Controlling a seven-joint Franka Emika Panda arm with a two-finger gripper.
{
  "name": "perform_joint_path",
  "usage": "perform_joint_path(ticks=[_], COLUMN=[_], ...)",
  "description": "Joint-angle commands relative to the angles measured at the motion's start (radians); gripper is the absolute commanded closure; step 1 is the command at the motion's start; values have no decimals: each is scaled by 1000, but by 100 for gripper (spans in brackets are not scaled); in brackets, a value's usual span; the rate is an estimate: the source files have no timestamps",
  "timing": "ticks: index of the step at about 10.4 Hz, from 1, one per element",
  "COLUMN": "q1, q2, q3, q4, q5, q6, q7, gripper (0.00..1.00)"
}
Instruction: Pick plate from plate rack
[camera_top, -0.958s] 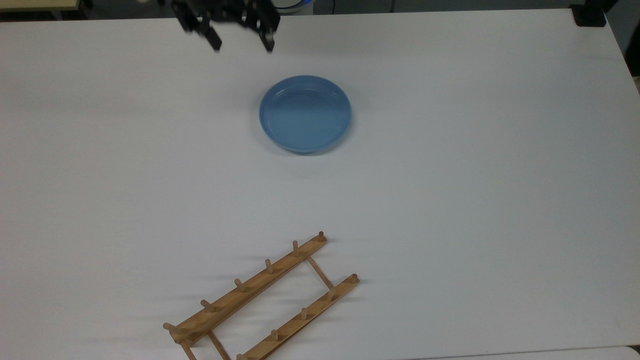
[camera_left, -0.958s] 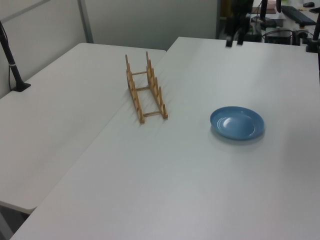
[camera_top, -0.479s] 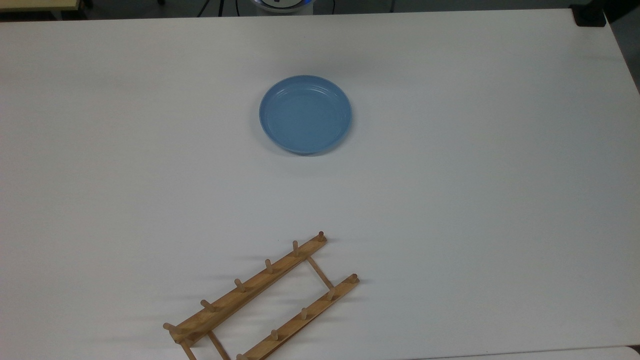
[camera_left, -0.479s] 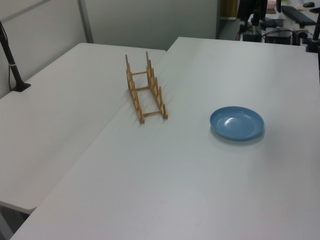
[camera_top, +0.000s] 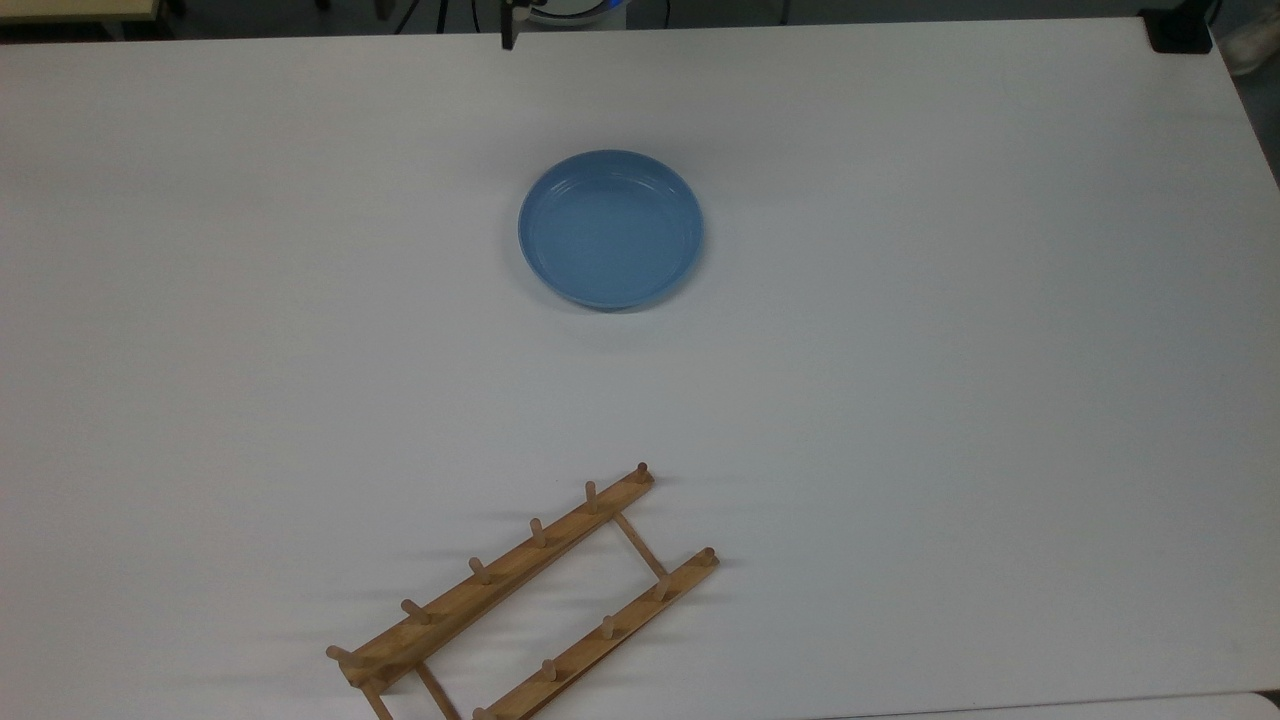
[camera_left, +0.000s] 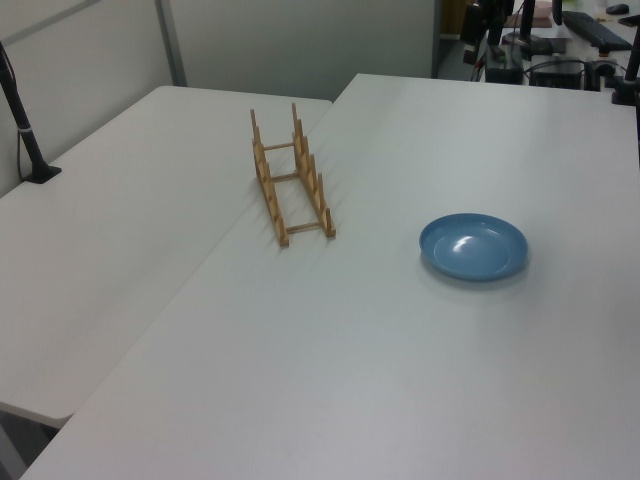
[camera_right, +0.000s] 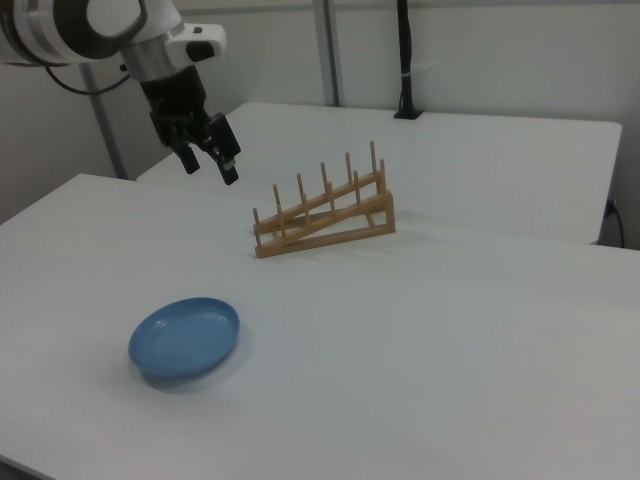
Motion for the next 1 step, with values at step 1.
perform_joint_path(ticks=[1], q1=[9], q2=[-11], q3=[-8], q4=[-10], q5=[-35], q6=[14], q7=[-23], gripper=[0])
